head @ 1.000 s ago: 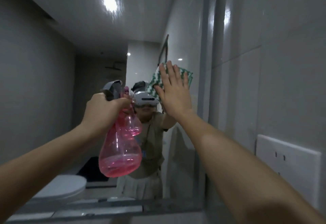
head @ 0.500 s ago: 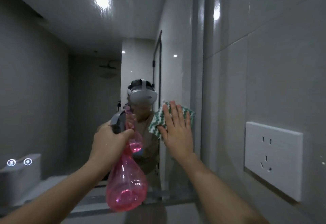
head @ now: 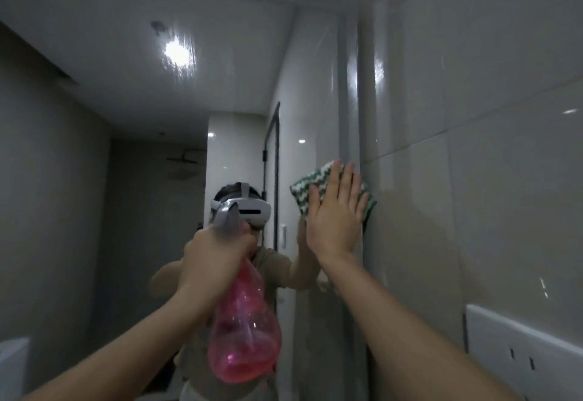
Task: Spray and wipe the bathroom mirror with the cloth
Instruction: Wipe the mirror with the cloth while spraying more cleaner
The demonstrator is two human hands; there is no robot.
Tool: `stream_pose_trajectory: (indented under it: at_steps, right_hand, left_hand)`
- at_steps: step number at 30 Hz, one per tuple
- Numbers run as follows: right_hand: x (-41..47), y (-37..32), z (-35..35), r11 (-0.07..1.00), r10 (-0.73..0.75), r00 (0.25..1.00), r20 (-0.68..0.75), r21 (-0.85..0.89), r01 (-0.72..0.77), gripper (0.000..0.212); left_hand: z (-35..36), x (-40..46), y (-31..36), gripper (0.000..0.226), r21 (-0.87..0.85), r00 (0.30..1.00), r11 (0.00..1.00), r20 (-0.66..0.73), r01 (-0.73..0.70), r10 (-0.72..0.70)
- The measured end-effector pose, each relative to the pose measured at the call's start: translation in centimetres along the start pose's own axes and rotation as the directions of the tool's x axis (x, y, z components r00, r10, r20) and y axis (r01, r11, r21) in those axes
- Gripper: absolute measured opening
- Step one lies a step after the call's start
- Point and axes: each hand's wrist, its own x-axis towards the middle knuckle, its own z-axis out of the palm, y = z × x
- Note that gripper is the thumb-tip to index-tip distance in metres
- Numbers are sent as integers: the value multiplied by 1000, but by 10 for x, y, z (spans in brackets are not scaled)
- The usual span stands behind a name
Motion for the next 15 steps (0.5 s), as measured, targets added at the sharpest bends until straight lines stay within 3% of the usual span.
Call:
stream_pose_trajectory:
  at_steps: [5,9,15]
  right_hand:
    - [102,-24,-17,995,-98,995,13,-23,98,59]
    - [164,-38,-28,985,-172,985,27,-17,172,59]
    - [231,-49,-41,969,-242,965,100,-24,246,60]
  left_hand:
    - [5,38,33,20,-71,1000,997,-9,-19,19]
    - [8,70,70,7,-153,996,986,52,-69,78]
    - [18,120,124,12,-259,984,949,-25,-179,179]
